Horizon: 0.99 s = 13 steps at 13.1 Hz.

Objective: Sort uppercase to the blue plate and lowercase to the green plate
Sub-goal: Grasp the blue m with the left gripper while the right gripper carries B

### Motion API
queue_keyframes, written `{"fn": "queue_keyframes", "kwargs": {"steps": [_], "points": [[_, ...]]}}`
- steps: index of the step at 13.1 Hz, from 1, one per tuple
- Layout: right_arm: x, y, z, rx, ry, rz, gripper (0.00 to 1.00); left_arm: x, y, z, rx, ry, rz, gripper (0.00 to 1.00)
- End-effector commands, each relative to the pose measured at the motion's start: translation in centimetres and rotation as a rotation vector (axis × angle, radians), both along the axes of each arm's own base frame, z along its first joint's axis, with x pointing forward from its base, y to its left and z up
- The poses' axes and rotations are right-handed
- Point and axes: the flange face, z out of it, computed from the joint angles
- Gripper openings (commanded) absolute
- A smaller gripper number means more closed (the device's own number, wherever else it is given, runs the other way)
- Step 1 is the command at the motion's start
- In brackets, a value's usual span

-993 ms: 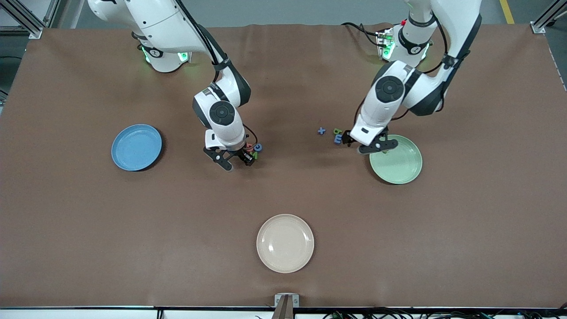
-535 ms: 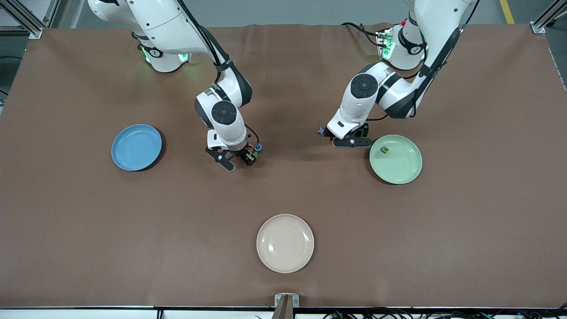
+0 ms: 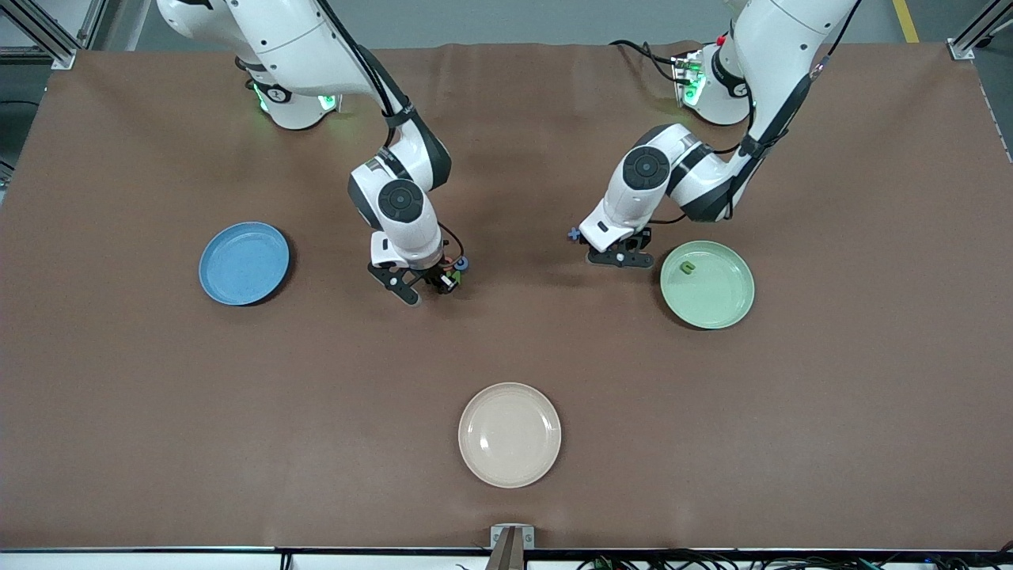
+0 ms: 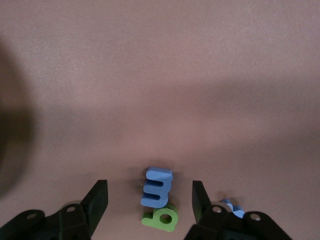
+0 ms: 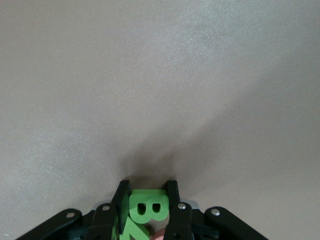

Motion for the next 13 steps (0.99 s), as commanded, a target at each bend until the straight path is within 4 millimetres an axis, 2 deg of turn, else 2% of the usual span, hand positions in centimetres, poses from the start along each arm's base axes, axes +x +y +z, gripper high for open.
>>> {"fn": "queue_keyframes", "kwargs": {"steps": [1,5,8,9,11,12,13], "points": [[1.5,-3.0,1.6,-0.046,0.024,0.024,0.01,0.4,0.0,-1.1,-0.013,-0.016,-0.045,0.72],[4.4,-10.6,6.7,-0.072,0.105,0.108,0.01,0.3,-0.1,-1.6,-0.017,-0.009,-0.045,0.59],[3.9,-19.1,10.1,-0.042,0.105,0.236,0.01,0.4,-0.1,-1.6,-0.017,-0.007,-0.044,0.37],[3.7,-22.8,10.9,-0.030,0.103,0.272,0.01,0.3,-0.1,-1.7,-0.017,-0.006,-0.043,0.30],[2.8,-28.6,11.7,-0.014,0.105,0.350,0.01,0.4,-0.1,-1.7,-0.018,-0.007,-0.040,0.17],[2.2,-31.9,11.5,-0.007,0.098,0.391,0.01,0.4,-0.1,-1.7,-0.017,-0.007,-0.039,0.10],[1.5,-34.1,10.8,-0.004,0.079,0.425,0.01,0.6,0.1,-1.4,-0.017,-0.012,-0.037,0.07]]}}
